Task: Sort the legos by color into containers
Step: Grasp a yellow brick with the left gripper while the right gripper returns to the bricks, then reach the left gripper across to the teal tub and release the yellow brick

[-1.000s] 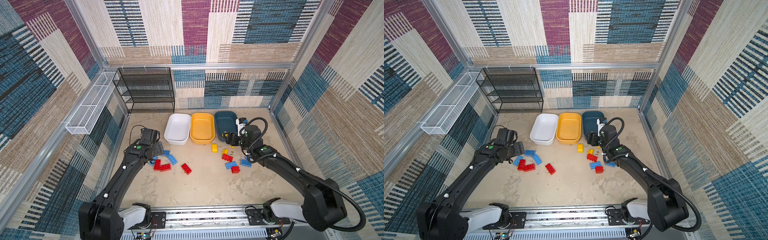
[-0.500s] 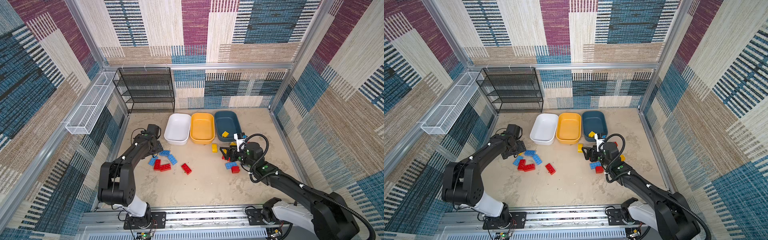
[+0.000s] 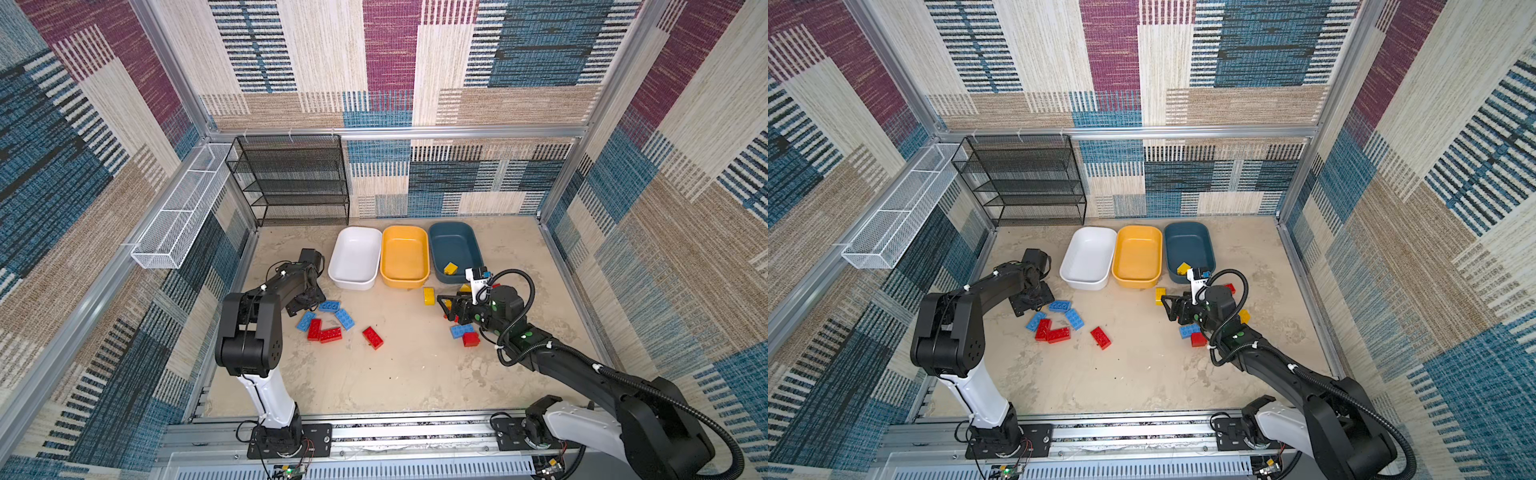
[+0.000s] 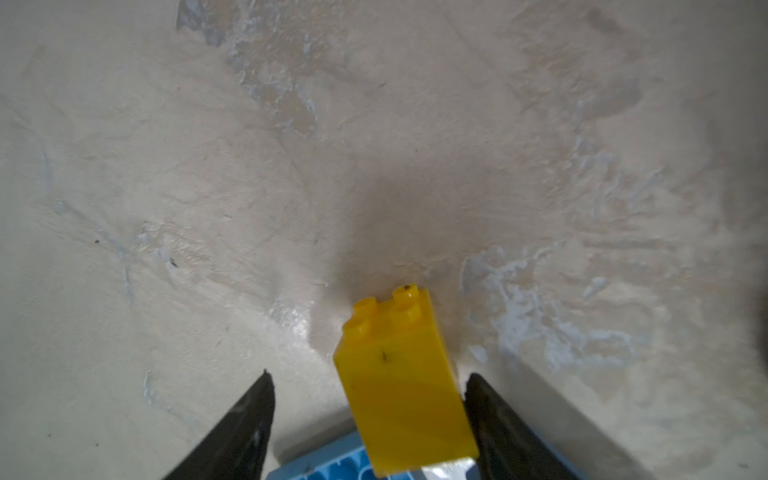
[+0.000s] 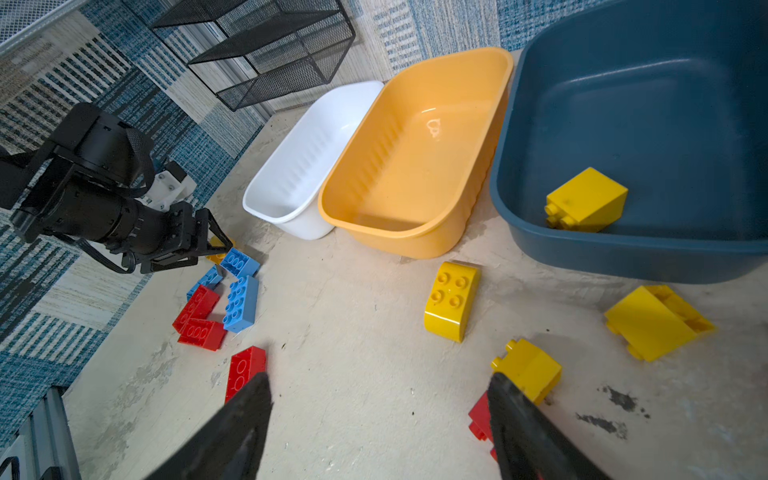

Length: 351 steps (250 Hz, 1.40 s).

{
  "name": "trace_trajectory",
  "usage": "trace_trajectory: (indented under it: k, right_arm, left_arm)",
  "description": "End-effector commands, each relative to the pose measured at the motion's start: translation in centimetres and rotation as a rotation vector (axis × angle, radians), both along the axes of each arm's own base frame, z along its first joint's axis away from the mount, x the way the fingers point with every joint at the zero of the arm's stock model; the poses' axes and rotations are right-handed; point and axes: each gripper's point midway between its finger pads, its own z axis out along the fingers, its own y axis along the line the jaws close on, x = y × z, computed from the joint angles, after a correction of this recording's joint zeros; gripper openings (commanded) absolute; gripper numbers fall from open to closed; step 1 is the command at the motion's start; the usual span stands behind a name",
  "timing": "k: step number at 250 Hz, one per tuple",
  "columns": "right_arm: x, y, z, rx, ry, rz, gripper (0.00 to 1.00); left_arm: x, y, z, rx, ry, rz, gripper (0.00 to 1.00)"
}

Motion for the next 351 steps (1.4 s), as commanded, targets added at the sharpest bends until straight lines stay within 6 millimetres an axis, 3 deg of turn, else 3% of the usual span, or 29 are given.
trace_trajectory:
  k: [1,53,124,164,189,228,262,288,351]
  right_arm:
    - [0.3,0.3,0.8,0.024,-0.026,0.002,0.83]
    - [0.5,0.2,0.5,0.014,-0.021,-0.006,0.83]
    - [0.5,0.1,0.3,0.009,-0.016,-0.007,0.82]
    - [0.4,0.2,0.6,0.016,-0.021,-0.003,0.82]
    - [0.3,0.3,0.8,0.026,-0.026,0.003,0.82]
    - [0.0,0.4,1.5,0.044,-0.043,0.013,0.82]
    - [-0.4,0.2,2.6,0.048,-0.051,0.007,0.84]
    - [-1.2,0.2,4.5,0.073,-0.071,0.027,0.85]
    - [-3.5,-0.2,8.0,0.121,-0.122,0.062,0.85]
  left_arm:
    - [0.9,0.1,-0.1,-0.02,-0.031,0.036,0.63]
    - [1.5,-0.1,0.1,-0.031,-0.039,0.024,0.44]
    - [1.5,-0.2,2.3,-0.024,-0.068,-0.038,0.33]
    - [1.6,-1.4,5.5,-0.042,-0.109,-0.111,0.3]
    - [2.0,-3.3,8.1,-0.063,-0.149,-0.19,0.3]
    - [3.6,-8.6,11.7,-0.101,-0.194,-0.355,0.29]
    - [5.4,-15.3,13.7,-0.174,-0.224,-0.527,0.29]
    - [7.1,-20.4,15.1,-0.263,-0.276,-0.627,0.29]
    - [10.4,-32.1,16.2,-0.431,-0.352,-0.835,0.29]
